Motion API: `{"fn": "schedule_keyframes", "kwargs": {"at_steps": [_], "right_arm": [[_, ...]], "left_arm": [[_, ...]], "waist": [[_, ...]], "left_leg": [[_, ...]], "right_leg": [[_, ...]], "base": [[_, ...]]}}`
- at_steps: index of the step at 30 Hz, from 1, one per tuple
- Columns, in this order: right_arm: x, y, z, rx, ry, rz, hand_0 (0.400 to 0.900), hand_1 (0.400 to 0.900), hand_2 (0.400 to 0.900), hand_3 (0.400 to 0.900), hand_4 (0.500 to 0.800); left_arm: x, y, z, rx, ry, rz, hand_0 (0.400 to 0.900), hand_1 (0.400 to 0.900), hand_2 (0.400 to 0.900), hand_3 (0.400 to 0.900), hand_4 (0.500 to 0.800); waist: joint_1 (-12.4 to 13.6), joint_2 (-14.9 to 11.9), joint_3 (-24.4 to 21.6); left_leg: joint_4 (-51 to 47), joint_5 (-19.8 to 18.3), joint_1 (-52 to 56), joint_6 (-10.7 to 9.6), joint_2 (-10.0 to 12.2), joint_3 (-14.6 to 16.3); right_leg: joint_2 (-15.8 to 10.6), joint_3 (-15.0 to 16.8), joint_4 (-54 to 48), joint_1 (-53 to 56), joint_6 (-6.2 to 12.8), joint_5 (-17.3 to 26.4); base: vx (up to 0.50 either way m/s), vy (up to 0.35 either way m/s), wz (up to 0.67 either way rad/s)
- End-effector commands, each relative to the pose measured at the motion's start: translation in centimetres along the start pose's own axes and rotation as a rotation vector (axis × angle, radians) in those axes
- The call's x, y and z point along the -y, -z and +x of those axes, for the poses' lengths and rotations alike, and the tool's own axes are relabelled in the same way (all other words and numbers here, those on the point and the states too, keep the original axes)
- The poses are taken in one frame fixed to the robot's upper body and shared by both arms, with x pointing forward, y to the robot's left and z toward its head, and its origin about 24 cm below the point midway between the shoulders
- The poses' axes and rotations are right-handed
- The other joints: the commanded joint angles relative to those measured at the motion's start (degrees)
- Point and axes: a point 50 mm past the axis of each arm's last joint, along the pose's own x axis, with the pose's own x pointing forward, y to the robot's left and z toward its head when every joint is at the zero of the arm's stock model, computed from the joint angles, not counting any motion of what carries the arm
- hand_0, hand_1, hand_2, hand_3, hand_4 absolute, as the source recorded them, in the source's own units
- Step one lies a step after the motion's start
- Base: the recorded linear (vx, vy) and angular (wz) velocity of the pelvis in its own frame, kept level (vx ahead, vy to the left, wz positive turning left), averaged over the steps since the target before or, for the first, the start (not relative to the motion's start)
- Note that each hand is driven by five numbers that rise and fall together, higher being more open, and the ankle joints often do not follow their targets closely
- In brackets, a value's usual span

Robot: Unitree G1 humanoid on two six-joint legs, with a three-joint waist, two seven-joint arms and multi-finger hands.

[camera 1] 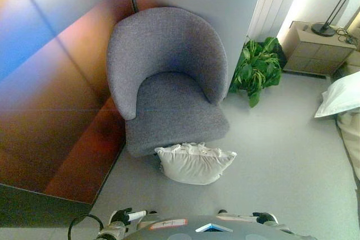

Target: Pick up the pillow and put it on the sofa.

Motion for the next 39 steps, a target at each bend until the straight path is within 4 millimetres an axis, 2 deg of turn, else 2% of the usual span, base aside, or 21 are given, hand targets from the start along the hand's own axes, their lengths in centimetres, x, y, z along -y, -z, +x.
{"fn": "schedule_keyframes", "kwargs": {"at_steps": [1, 8, 27, 32, 34, 35, 37, 39], "right_arm": [[0.4, -2.7, 0.0, 0.036, 0.025, -0.031, 0.9, 0.9, 0.9, 0.9, 0.8], [0.5, -2.9, 0.0, 0.039, 0.029, -0.045, 0.9, 0.9, 0.9, 0.9, 0.8], [0.1, -2.6, -0.1, 0.041, 0.026, -0.054, 0.9, 0.9, 0.9, 0.9, 0.8], [0.3, -3.0, -0.1, 0.052, 0.037, -0.055, 0.9, 0.9, 0.9, 0.9, 0.8], [0.7, -3.2, 0.0, 0.058, 0.041, -0.069, 0.9, 0.9, 0.9, 0.9, 0.8], [1.0, -3.3, 0.0, 0.065, 0.044, -0.074, 0.9, 0.9, 0.9, 0.9, 0.8], [1.4, -3.7, 0.0, 0.089, 0.052, -0.098, 0.9, 0.9, 0.9, 0.9, 0.8], [2.1, -4.3, -0.1, 0.109, 0.073, -0.121, 0.9, 0.9, 0.9, 0.9, 0.8]], "left_arm": [[-1.7, -2.7, 0.2, 0.051, -0.063, 0.03, 0.9, 0.9, 0.9, 0.9, 0.8], [-1.5, -3.1, 0.2, 0.061, -0.053, 0.028, 0.9, 0.9, 0.9, 0.9, 0.8], [-1.7, -2.4, 0.2, 0.036, -0.062, 0.036, 0.9, 0.9, 0.9, 0.9, 0.8], [-2.2, -2.3, 0.2, 0.031, -0.075, 0.029, 0.9, 0.9, 0.9, 0.9, 0.8], [-2.1, -2.7, 0.2, 0.041, -0.069, 0.006, 0.9, 0.9, 0.9, 0.9, 0.8], [-2.0, -2.8, 0.2, 0.045, -0.066, -0.006, 0.9, 0.9, 0.9, 0.9, 0.8], [-1.5, -2.6, 0.2, 0.048, -0.051, -0.027, 0.9, 0.9, 0.9, 0.9, 0.8], [-0.8, -2.1, 0.2, 0.044, -0.03, -0.048, 0.9, 0.9, 0.9, 0.9, 0.8]], "waist": [[0.13, -0.34, 2.9], [0.08, -0.34, 3.06], [-0.11, 0.01, 3.39], [-1.24, -0.29, 4.22], [-1.7, -0.96, 4.93], [-1.83, -1.33, 5.46], [-1.18, -2.22, 7.31], [0.28, -2.26, 9.37]], "left_leg": [[0.33, -0.7, 1.58, 1.75, 1.27, -0.27], [0.33, -0.7, 1.47, 1.77, 1.26, -0.29], [0.33, -0.85, 1.62, 2.18, 0.91, -0.89], [1.25, 0.15, 1.8, 1.89, 2.51, -0.72], [5.47, -0.67, 0.37, 1.57, 3.38, -0.98], [9.6, 0.1, -1.02, 1.23, 4.01, -1.37], [22.37, 5.76, -7.14, 0.7, 4.48, -4.86], [27.9, 8.58, -13.15, 0.7, 3.07, -7.44]], "right_leg": [[-2.15, -0.28, 0.13, 0.22, 0.21, 2.4], [-2.2, -0.27, 0.13, 0.1, 0.22, 2.45], [-2.03, 0.29, 0.49, 0.3, -0.06, 2.04], [0.21, 2.99, 4.17, -1.22, -1.73, -0.5], [1.36, 4.07, 6.11, -2.71, -2.92, -1.24], [2.02, 4.27, 6.95, -3.33, -3.86, -1.55], [3.01, 4.22, 7.79, -3.96, -5.78, -1.44], [3.3, 4.57, 8.76, -3.88, -6.74, -1.82]], "base": [[0.0, 0.0, 0.0], [0.0, 0.0, 0.0], [0.01, -0.013, 0.01], [0.04, -0.127, 0.08], [0.0, -0.158, 0.05], [0.0, -0.2, 0.01], [0.02, -0.188, -0.13], [0.07, -0.042, -0.33]]}}
